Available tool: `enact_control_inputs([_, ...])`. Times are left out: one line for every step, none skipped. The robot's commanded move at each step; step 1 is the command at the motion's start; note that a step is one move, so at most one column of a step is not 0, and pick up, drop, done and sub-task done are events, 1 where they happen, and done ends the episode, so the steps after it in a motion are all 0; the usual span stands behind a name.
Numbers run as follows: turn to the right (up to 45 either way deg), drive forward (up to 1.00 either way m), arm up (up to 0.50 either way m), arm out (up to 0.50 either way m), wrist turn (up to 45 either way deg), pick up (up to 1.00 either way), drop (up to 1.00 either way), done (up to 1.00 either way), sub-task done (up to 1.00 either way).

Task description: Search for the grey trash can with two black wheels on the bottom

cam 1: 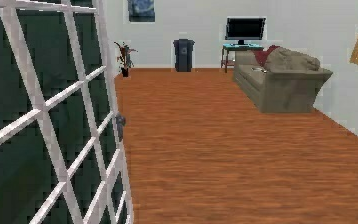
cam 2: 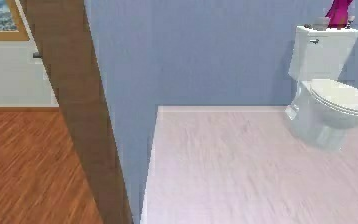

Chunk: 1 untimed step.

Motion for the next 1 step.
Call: enact_control_inputs([0.0, 1.00, 0.00, 0.00, 0.0, 0.00, 0.00, 0.00, 0.00])
